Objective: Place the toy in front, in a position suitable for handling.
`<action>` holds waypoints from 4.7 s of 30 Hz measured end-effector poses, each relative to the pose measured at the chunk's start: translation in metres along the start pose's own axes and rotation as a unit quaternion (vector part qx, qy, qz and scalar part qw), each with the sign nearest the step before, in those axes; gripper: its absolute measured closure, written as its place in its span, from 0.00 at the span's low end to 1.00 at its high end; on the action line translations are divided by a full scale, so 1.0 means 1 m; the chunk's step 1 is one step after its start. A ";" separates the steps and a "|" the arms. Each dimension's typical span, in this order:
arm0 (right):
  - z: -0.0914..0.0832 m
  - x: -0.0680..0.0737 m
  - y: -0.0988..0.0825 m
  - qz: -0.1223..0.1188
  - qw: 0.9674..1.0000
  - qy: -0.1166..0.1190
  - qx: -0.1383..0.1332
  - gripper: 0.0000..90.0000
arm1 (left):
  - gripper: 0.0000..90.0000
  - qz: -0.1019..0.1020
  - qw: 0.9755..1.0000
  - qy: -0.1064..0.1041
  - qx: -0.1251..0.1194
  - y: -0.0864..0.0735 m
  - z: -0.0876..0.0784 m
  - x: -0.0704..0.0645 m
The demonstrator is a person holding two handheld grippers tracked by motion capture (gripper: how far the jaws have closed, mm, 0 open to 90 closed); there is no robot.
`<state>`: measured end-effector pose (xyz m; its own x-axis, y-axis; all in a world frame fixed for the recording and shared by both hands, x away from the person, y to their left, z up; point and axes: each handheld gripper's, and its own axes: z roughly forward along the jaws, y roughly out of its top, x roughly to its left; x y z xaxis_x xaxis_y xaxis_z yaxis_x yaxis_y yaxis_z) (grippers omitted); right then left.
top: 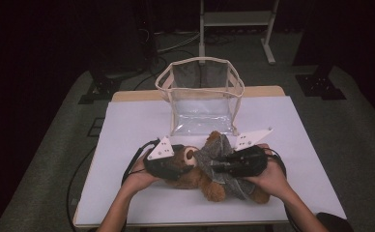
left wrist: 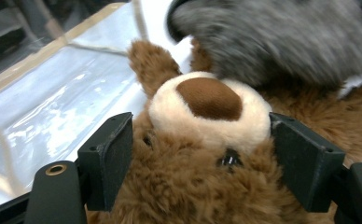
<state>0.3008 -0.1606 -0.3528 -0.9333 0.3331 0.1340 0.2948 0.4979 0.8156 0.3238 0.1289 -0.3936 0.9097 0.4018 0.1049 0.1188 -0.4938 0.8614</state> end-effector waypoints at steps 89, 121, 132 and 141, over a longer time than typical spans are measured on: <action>0.008 0.020 -0.009 -0.077 0.996 -0.011 0.042 0.81 | 0.21 0.032 0.996 -0.066 0.049 -0.011 -0.025 0.005; -0.024 -0.005 -0.033 -0.011 1.000 -0.017 0.007 0.80 | 0.33 0.010 0.995 -0.089 0.052 -0.017 -0.007 0.001; -0.045 -0.007 -0.021 -0.003 0.999 -0.034 -0.019 0.80 | 0.33 0.028 0.991 -0.112 0.061 0.008 0.043 -0.028; -0.044 -0.013 -0.041 0.018 0.999 -0.047 0.021 0.79 | 0.30 0.016 0.996 -0.079 0.049 0.000 0.031 -0.019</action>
<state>0.2914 -0.2203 -0.3636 -0.8997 0.4230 0.1075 0.3371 0.5170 0.7868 0.3191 0.0978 -0.4107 0.9639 0.2621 0.0461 0.1193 -0.5804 0.8055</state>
